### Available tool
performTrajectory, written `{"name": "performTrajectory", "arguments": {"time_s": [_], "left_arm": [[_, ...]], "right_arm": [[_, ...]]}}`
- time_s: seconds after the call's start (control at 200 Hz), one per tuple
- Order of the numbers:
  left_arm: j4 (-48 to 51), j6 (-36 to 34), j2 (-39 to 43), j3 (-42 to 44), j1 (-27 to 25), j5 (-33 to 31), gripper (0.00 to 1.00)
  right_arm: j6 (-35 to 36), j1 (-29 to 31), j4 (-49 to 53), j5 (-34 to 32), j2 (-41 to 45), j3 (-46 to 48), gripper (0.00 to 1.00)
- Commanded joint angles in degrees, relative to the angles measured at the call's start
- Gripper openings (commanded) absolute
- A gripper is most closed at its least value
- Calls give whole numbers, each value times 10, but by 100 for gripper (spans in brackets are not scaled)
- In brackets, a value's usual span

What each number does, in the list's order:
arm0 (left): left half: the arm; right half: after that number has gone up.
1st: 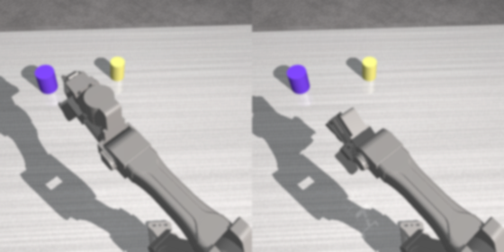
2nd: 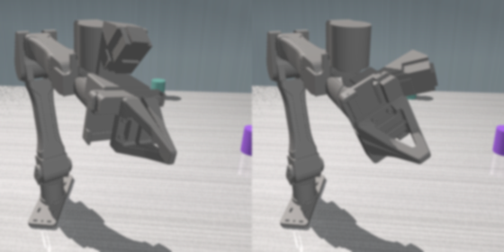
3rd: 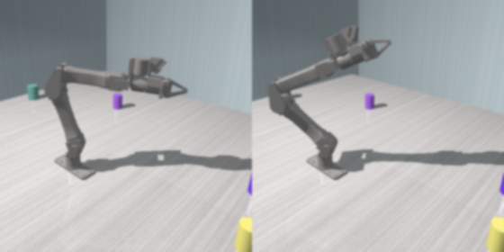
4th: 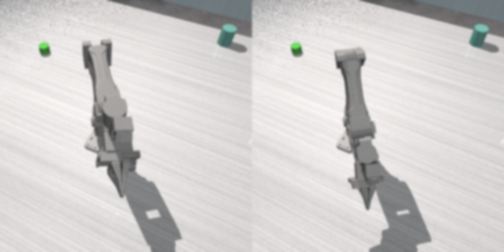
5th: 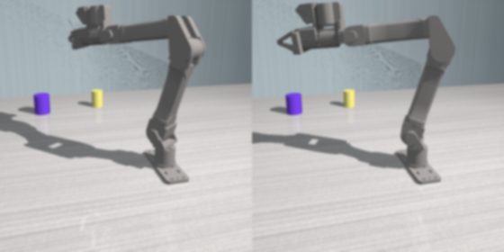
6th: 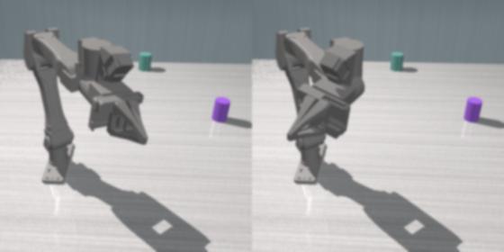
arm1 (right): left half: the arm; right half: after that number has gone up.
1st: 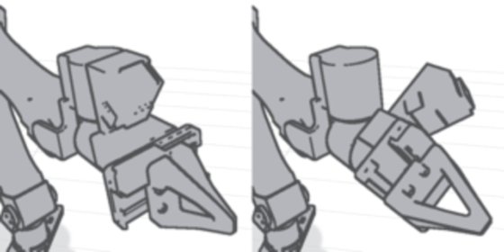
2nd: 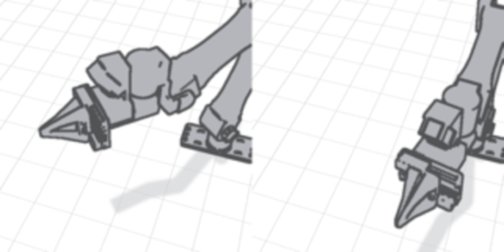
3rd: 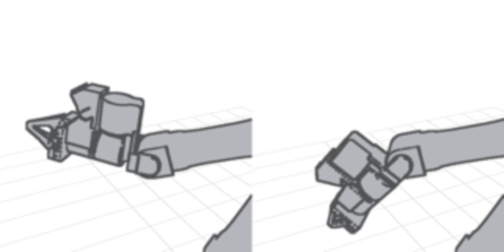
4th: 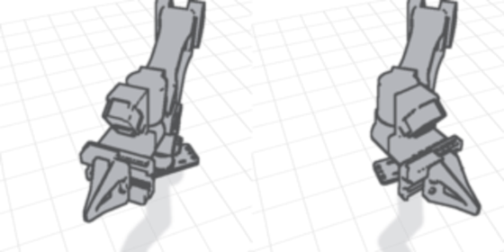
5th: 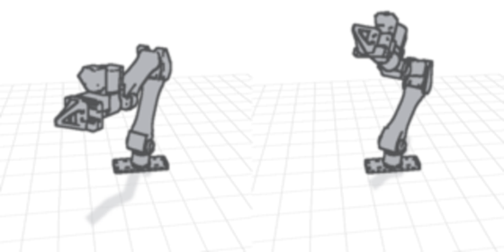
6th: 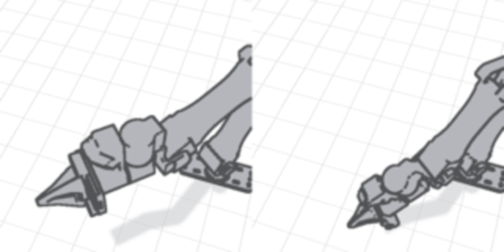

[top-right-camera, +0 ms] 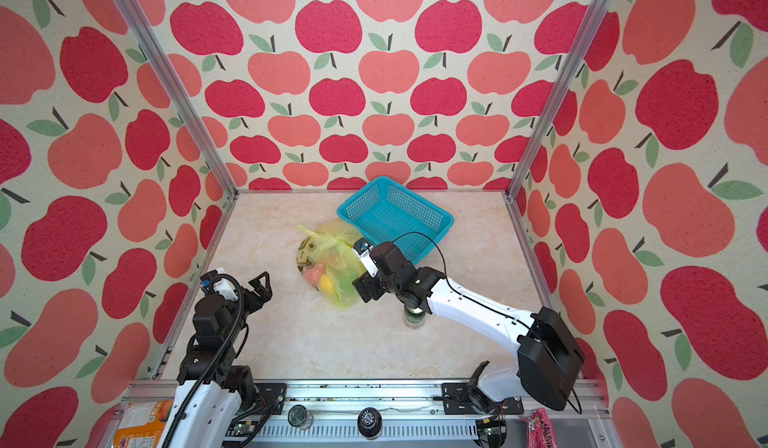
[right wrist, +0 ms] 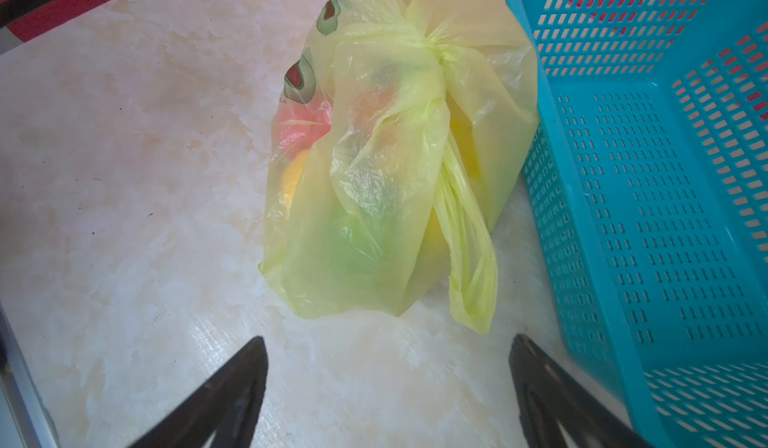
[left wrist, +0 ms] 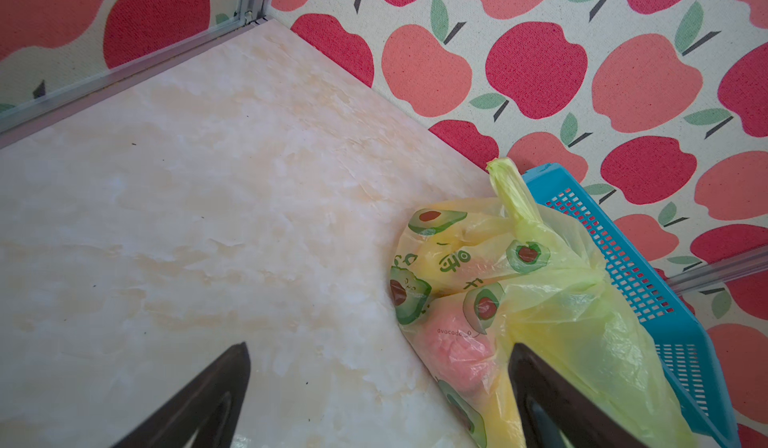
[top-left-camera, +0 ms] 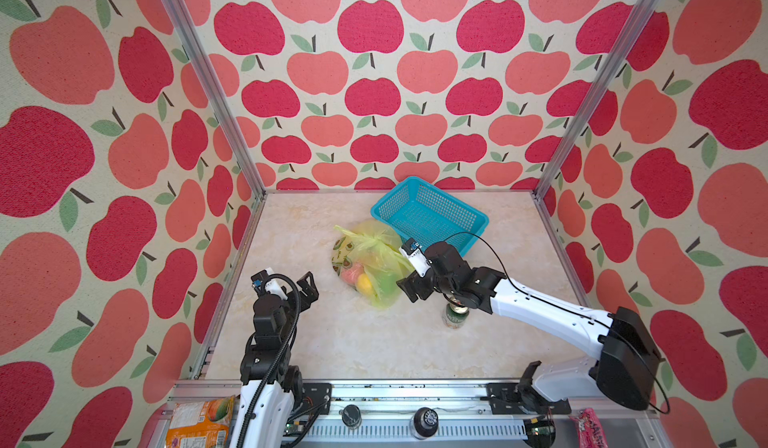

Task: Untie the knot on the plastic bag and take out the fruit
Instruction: 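Reach the right gripper to the yellow bag's knot while the left gripper rises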

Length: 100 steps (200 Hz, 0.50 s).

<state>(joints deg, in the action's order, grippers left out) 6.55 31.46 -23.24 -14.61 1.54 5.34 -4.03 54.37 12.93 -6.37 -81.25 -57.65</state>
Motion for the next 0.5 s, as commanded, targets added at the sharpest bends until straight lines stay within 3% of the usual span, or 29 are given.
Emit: {"name": "performTrajectory", "arguments": {"time_s": [0.0,0.225,0.44,0.495], "left_arm": [[-48,23,-32,-25,3,43,97],[-24,75,-119,-179,-11,66,89],[81,31,-212,-317,-83,15,89],[91,16,-220,-312,-95,6,96]], "right_arm": [[7,2,-20,0,-20,-21,92],[-23,2,-38,39,-13,-13,92],[-35,3,-50,41,2,-1,92],[-34,3,-51,43,0,-2,92]]}}
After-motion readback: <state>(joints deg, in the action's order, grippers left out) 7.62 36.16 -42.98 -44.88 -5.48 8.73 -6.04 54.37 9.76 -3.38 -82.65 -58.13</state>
